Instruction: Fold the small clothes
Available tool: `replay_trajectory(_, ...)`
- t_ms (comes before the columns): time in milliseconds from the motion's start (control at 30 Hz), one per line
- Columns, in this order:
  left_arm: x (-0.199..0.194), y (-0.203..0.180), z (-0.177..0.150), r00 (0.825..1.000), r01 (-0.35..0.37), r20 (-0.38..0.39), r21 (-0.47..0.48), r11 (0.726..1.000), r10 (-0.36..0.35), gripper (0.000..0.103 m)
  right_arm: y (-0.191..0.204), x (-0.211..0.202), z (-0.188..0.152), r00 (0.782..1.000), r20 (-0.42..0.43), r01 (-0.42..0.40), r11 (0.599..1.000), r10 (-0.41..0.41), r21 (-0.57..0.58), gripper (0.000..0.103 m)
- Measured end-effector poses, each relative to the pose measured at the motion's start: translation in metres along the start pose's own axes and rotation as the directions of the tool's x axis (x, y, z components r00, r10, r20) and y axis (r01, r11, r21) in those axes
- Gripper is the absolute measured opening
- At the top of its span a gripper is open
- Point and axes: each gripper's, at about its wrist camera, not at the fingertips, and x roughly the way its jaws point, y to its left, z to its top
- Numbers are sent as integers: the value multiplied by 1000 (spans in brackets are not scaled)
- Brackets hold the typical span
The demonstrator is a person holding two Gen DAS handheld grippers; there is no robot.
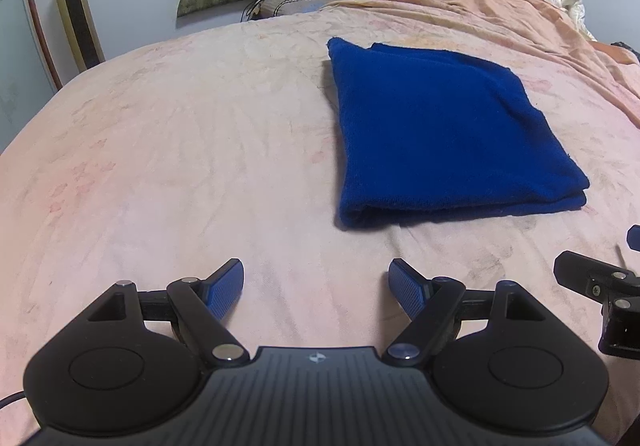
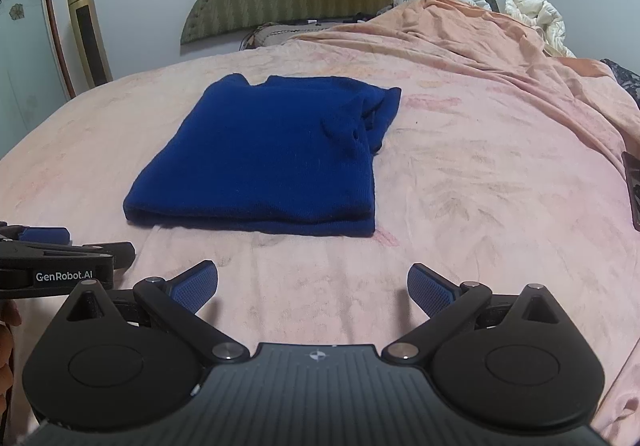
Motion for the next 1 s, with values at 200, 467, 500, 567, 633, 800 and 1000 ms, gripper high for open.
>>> replay_trajectory(200,0,1,-1,1000,-21,2,2,1000,21,80,1,-1,0,1000,-1,1,1000,-1,-8,103)
replay_trajectory(467,1,3,0,1000,-24,-5,-4,1000,24,80,2,-1,1,1000,1,4,1000,-4,-17,103)
replay_trajectory(500,1,3,0,1000,-22,-6,-3,1000,22,80,3,-1,0,1000,1,5,1000,-5,-17,103)
replay_trajectory(567,0,2,-1,1000,-23,-7,0,1000,23,80,2,-1,0,1000,2,5,1000,-5,-17,103)
replay_trajectory(633,0,1,-1,1000,-25,-6,5,1000,25,80,2,-1,0,1000,2,6,1000,-6,-17,103)
replay_trajectory(800,0,1,-1,1000,-26,-6,5,1000,26,80,2,-2,0,1000,2,6,1000,-5,-18,103)
replay_trajectory(1000,-1,0,-1,999,-33,-3,12,999,33,80,2,-1,0,1000,0,5,1000,-5,-16,103)
